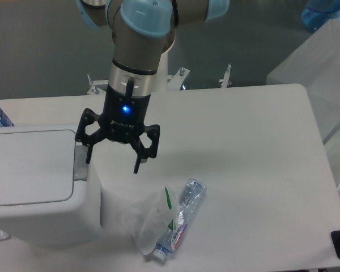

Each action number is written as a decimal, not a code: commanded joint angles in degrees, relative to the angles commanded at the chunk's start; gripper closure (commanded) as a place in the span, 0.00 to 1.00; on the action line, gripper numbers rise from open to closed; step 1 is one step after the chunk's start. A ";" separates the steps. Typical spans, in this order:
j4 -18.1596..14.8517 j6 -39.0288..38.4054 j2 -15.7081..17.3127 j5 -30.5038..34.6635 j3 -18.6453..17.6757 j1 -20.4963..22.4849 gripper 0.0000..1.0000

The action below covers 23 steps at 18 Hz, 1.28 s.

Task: Open the trash can
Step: 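Lower the gripper finger onto the lid edge and push it open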

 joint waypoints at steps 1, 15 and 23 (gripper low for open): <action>0.00 0.00 -0.09 0.00 0.00 -0.18 0.00; 0.09 -0.18 -0.53 0.00 -0.44 -0.88 0.00; 0.00 -0.35 -0.62 0.00 -0.79 -0.88 0.00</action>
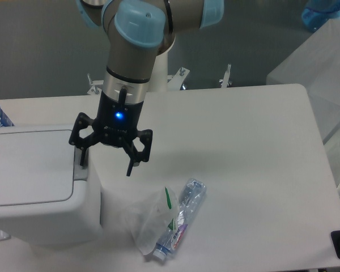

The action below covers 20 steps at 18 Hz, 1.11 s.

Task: Open the trash can
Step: 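Lower the gripper finger onto the lid edge and push it open, then lift the gripper up and away from the opened trash can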

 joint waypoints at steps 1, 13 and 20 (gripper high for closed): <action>0.00 0.00 0.00 0.00 0.00 0.00 0.00; -0.09 -0.35 -0.35 -0.09 0.70 0.00 0.00; -0.09 1.57 0.00 0.00 6.06 0.88 0.00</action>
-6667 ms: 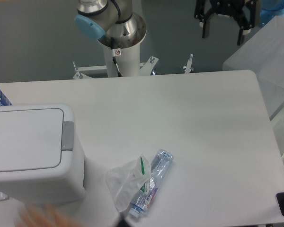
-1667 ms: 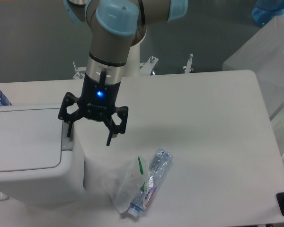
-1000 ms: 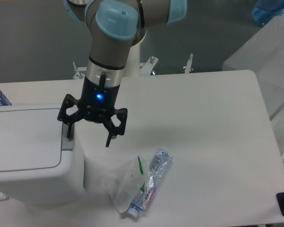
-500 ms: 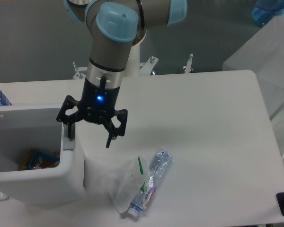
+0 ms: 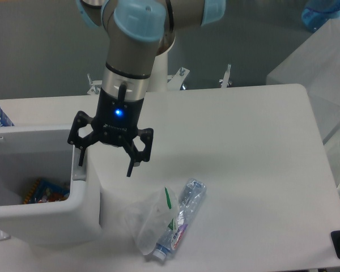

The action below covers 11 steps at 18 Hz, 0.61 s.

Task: Open the trash can
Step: 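Lift the gripper up and away from the opened trash can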

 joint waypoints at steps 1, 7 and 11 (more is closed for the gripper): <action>-0.26 0.88 0.00 0.09 0.62 1.05 0.00; -1.92 7.37 1.14 13.94 1.06 4.40 0.00; -7.98 20.45 1.49 19.24 1.06 7.29 0.00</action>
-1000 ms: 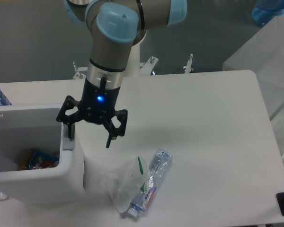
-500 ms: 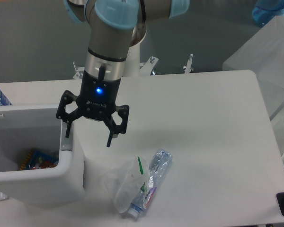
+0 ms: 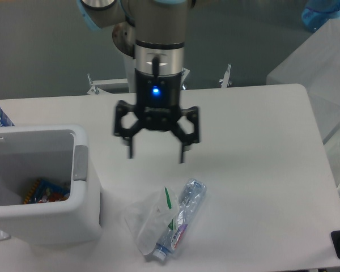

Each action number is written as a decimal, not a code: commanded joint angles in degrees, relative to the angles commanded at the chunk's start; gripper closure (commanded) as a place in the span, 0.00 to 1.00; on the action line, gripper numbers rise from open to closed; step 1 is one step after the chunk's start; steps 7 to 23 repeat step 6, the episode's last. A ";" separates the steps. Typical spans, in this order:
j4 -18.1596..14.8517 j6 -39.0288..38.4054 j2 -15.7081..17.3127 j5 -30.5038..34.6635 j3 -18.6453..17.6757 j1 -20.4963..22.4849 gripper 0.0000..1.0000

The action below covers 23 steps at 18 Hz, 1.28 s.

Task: Open the trash can
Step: 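Lift the gripper up and away from the opened trash can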

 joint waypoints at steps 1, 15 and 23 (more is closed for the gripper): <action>-1.23 2.99 0.44 0.26 -0.09 0.97 0.00; -4.32 13.12 1.14 2.46 -0.35 3.70 0.00; -4.32 13.12 1.14 2.46 -0.35 3.70 0.00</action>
